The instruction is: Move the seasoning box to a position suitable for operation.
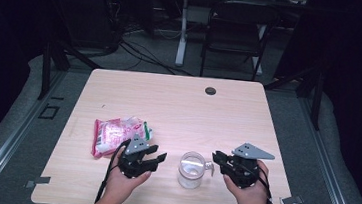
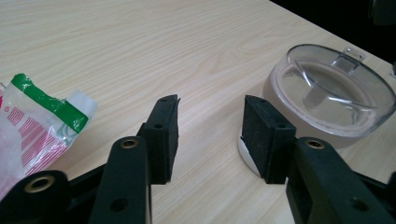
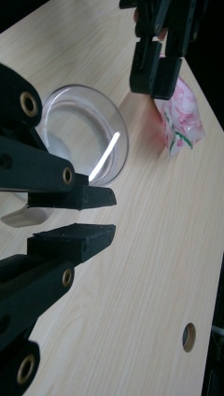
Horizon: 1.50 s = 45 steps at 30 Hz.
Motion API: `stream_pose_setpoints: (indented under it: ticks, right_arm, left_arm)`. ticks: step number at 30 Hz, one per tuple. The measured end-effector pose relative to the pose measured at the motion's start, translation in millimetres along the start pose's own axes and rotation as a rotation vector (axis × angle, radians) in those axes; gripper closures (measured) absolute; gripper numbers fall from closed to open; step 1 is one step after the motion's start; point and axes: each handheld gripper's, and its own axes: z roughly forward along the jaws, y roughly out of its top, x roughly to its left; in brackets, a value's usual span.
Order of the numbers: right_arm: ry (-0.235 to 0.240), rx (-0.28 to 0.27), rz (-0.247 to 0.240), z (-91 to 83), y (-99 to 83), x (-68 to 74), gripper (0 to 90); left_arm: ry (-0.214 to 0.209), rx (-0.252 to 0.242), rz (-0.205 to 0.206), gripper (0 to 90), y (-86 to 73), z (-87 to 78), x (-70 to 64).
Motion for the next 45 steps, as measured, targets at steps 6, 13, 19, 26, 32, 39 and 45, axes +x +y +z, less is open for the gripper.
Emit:
stream_pose_setpoints:
  ticks: [6, 13, 19, 26, 32, 39, 45]
  right_arm:
    - [0.003, 0.003, -0.003, 6.6, -1.8, 6.7, 81.7]
    - [-0.002, 0.020, 0.000, 10.8, -9.4, 7.3, 82.7]
    - [-0.006, 0.026, 0.011, 10.0, -12.3, 4.2, 82.7]
    - [-0.008, 0.035, 0.012, 10.5, -13.7, 2.9, 82.5]
    - [0.000, 0.037, 0.017, 11.4, -15.0, 2.9, 82.4]
    - [0.002, 0.035, 0.020, 11.4, -16.0, 3.3, 82.4]
    - [0.002, 0.037, 0.017, 10.9, -16.3, 2.9, 82.7]
  left_arm:
    - [-0.074, 0.005, -0.012, 65.4, -0.4, 2.4, -6.8]
    - [-0.096, 0.028, 0.005, 77.7, -4.2, 7.5, -14.9]
    - [-0.121, 0.056, 0.045, 82.5, -6.3, 10.3, -23.3]
    - [-0.144, 0.072, 0.051, 85.4, -7.7, 12.2, -27.5]
    - [-0.165, 0.090, 0.056, 85.1, -8.1, 14.0, -30.0]
    - [-0.157, 0.097, 0.068, 86.5, -9.5, 17.4, -33.0]
    - [-0.143, 0.105, 0.075, 88.8, -10.7, 19.7, -35.8]
